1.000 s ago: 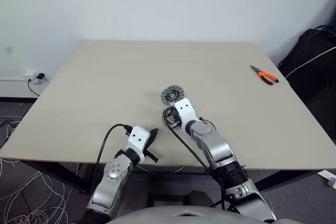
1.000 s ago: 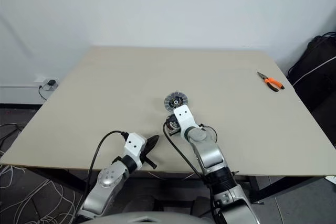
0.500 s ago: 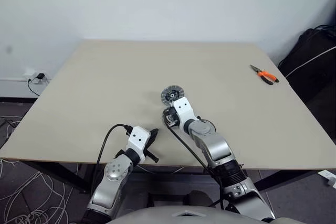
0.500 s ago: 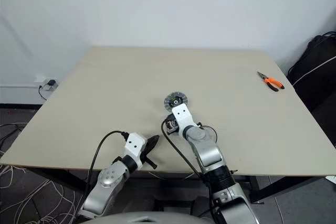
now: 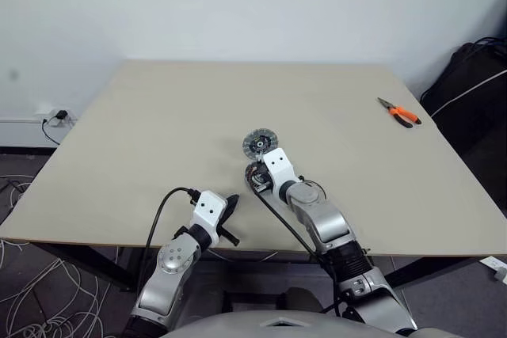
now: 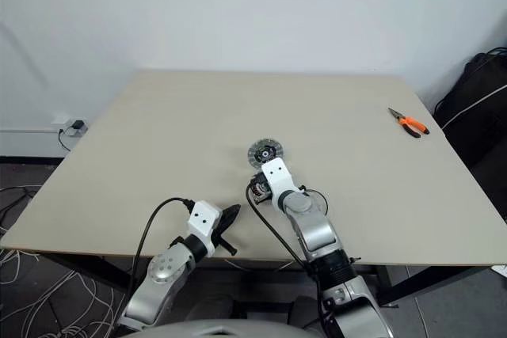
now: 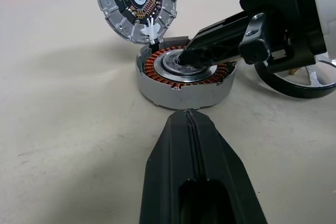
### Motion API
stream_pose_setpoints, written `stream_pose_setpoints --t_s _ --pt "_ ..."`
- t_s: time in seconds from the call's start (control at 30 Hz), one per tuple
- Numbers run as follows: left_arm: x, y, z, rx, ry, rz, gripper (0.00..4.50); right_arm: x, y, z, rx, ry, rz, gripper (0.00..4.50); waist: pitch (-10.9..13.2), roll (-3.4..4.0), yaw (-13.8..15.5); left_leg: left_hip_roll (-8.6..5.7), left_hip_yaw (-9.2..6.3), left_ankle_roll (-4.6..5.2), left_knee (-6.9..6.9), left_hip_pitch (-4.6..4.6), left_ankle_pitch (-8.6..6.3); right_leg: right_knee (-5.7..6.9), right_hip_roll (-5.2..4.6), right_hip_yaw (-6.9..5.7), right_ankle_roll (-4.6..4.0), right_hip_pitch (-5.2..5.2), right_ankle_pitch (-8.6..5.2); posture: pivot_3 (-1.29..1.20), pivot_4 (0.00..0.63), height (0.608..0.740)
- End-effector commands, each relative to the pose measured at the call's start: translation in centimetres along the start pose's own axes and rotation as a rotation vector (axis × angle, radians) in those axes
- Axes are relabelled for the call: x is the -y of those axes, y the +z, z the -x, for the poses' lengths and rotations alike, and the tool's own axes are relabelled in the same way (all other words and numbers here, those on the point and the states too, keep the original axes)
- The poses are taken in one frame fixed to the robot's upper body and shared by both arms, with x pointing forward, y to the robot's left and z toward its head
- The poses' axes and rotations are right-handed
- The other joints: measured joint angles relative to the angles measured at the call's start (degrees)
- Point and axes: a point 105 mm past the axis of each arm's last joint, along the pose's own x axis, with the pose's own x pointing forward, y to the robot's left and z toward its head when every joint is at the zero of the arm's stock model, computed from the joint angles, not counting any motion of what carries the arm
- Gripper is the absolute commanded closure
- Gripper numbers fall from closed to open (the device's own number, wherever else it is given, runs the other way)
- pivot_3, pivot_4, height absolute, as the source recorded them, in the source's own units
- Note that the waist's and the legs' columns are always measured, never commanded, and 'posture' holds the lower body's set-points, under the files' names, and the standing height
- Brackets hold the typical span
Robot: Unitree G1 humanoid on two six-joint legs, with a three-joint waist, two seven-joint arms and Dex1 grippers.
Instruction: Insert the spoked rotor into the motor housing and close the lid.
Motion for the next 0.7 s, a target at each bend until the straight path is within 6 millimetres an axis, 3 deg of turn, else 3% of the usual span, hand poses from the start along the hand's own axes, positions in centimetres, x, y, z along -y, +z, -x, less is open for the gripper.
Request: stream_pose_setpoints --t_s 0.03,0.27,0.7 --pt "0.0 1.3 -0.3 0.045 -0.006 -0.016 4.5 1.1 0.3 0.6 0.026 -0.035 -0.012 4.46 0.0 0.0 0.0 0.0 0.0 0.0 0.0 0.0 0.0 0.0 0.0 0.0 0.0 0.0 0.0 0.0 0.0 0.74" --pt "0.0 1.3 -0.4 0.042 -0.015 -0.018 4.5 1.1 -0.2 1.2 0.021 -0.037 -0.018 4.46 0.0 0.0 0.1 0.0 0.0 0.0 0.0 0.0 0.0 -0.01 -0.03 0.01 0.0 0.01 0.0 0.0 0.0 0.74" --pt "0.1 1.2 -0.3 0.037 -0.015 -0.016 4.5 0.3 3.0 1.4 0.16 -0.02 -0.004 4.46 0.0 0.02 0.0 0.0 0.0 0.0 -0.01 0.0 0.0 -0.01 -0.01 0.0 0.0 0.0 0.0 0.0 0.0 0.74"
